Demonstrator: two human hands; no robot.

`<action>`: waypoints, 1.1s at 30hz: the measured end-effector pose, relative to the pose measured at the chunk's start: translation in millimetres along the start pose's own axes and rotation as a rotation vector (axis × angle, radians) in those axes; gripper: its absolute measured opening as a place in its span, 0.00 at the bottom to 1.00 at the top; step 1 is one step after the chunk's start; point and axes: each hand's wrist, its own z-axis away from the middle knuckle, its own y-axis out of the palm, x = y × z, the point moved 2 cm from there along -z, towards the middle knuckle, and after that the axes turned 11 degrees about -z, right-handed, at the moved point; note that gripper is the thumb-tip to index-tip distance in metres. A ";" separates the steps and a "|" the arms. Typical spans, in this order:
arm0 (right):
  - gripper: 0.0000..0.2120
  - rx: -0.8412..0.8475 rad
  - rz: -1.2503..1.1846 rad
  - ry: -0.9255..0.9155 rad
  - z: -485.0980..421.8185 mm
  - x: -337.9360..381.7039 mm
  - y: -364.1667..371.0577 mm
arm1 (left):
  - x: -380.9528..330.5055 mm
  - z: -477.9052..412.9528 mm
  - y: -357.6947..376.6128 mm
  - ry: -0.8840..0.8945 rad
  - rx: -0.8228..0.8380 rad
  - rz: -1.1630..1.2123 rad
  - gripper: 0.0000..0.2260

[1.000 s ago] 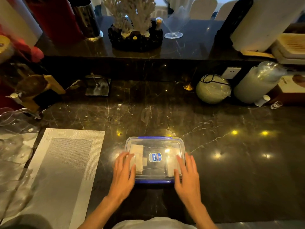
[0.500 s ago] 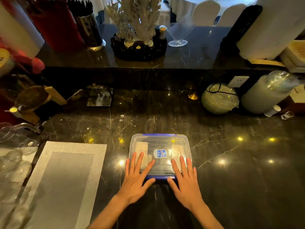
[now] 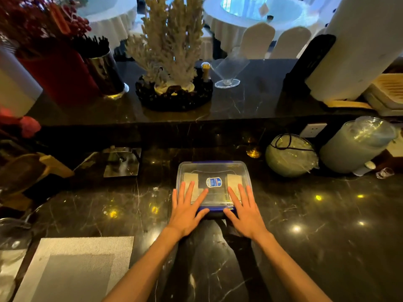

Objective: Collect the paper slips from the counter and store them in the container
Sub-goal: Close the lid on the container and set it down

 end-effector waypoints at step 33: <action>0.37 -0.018 0.025 0.026 -101.2 -7.2 -21.9 | 17.4 -89.4 -17.0 -0.065 0.006 -0.002 0.30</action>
